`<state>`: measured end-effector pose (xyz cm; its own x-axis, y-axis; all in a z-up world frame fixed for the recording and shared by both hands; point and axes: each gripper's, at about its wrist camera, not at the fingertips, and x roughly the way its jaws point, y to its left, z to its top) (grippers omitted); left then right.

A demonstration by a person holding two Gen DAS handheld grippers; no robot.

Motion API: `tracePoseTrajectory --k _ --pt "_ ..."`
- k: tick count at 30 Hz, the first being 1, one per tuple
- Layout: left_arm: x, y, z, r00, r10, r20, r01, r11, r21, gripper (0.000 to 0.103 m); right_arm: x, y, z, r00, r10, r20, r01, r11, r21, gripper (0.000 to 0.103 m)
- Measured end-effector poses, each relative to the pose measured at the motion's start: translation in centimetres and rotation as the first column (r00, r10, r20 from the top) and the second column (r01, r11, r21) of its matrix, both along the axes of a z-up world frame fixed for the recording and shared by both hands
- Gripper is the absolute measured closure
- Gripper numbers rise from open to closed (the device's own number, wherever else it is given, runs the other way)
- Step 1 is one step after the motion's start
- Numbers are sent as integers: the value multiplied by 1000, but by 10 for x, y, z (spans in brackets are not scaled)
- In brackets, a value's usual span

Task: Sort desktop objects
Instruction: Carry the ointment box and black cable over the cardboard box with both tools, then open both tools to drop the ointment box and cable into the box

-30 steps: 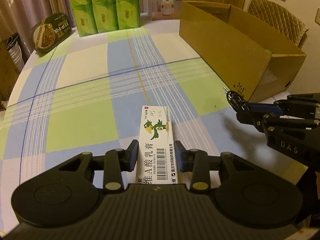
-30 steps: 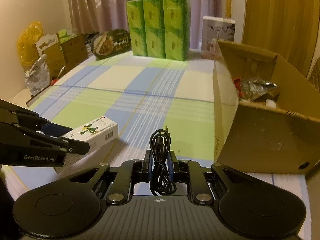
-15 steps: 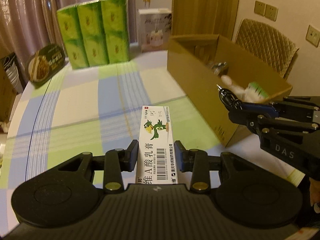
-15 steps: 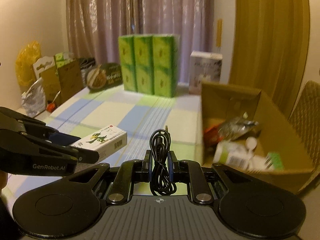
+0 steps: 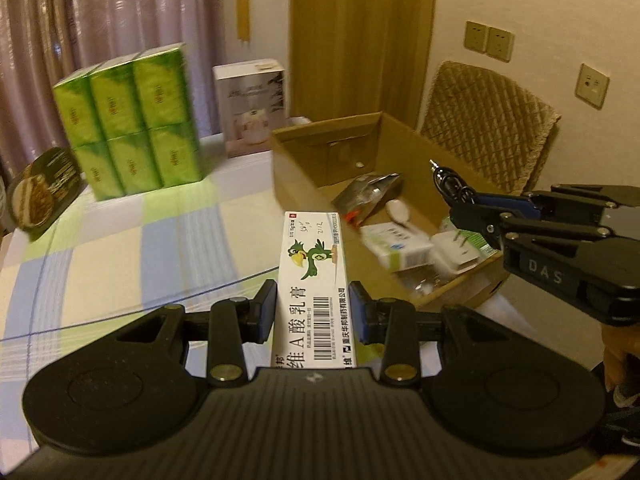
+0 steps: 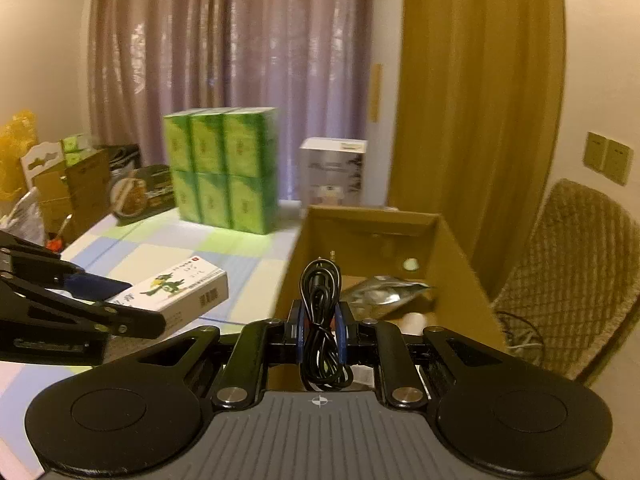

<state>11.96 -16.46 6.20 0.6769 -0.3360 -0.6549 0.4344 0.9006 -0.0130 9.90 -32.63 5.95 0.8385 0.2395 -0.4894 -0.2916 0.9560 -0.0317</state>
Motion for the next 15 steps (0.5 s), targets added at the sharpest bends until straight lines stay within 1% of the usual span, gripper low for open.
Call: tracePoseTrajectory --k 10,15 --pt "16 -51 8 998 -59 3 59 998 -34 70 16 -50 -7 997 -79 -20 79 997 16 91" --pt "31 -75 4 997 -79 -9 79 996 -38 70 25 -68 -14 994 -100 -35 101 995 26 91"
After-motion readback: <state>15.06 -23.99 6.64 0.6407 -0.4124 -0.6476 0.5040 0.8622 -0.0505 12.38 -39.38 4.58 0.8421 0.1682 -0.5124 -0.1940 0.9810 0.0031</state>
